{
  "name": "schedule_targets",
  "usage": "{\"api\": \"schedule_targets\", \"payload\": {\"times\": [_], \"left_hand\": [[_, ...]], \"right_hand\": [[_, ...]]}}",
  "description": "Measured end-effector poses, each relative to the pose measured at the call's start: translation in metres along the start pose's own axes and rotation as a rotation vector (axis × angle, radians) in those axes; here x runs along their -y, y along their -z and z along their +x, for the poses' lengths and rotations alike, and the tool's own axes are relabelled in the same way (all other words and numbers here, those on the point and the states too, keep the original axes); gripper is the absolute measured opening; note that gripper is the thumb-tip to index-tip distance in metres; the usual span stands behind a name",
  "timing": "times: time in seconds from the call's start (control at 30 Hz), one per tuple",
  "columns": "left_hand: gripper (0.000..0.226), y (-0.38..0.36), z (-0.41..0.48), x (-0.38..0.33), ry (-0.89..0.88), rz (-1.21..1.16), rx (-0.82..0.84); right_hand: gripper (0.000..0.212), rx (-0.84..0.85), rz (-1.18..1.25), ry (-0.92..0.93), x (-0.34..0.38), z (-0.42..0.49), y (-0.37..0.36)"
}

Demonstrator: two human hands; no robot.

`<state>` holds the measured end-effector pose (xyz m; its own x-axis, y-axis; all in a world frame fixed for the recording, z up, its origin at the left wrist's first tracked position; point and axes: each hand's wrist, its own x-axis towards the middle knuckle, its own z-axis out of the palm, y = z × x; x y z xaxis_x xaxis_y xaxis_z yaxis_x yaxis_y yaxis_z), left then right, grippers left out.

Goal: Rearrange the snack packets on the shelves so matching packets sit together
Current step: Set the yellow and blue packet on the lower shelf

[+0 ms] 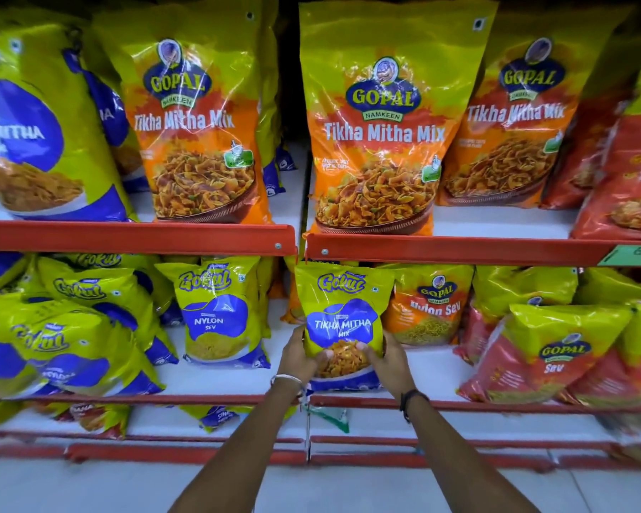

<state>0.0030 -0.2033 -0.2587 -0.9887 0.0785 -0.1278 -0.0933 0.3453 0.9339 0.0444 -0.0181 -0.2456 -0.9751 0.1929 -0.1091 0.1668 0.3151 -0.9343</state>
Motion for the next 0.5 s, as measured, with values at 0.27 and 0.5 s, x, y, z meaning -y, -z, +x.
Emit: {"api": "schedule_targets", "payload": {"times": [0.27,0.5], "left_hand": [[0.050,0.043,-0.031,-0.034,-0.453,0.101,-0.187],[0.035,0.127,-0.033,-0.114,-0.998,0.229,-0.405]], "right_hand": [[0.033,-0.224,-0.170,0.411,0.052,-0.032,-0.008],[0.022,-0.257,-0.021,0.770,0.197,-0.039,-0.026]]}}
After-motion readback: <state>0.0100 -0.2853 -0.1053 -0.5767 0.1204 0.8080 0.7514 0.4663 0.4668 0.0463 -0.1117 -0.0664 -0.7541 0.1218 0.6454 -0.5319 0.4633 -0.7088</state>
